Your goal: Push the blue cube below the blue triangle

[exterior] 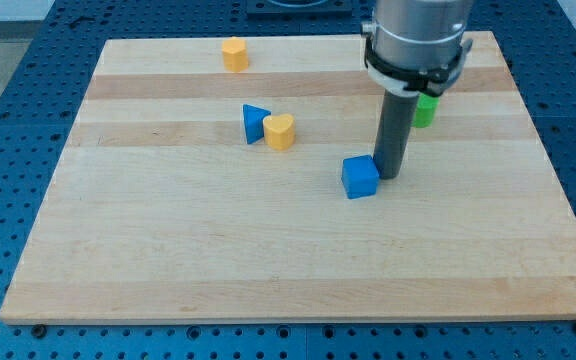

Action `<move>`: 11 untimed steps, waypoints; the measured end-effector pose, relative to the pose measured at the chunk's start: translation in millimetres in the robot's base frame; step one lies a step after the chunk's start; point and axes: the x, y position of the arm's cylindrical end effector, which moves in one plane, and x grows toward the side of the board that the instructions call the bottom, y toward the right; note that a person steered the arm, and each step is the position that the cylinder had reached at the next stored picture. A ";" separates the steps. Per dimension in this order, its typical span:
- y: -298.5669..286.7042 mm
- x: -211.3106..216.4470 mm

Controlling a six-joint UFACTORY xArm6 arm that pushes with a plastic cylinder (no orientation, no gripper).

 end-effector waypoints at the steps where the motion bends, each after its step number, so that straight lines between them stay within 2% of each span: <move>1: 0.0 26.0; 2: -10.4 31.8; 3: -12.7 9.5; 4: -16.8 7.3; 6: -45.1 25.2; 11: -82.0 -9.8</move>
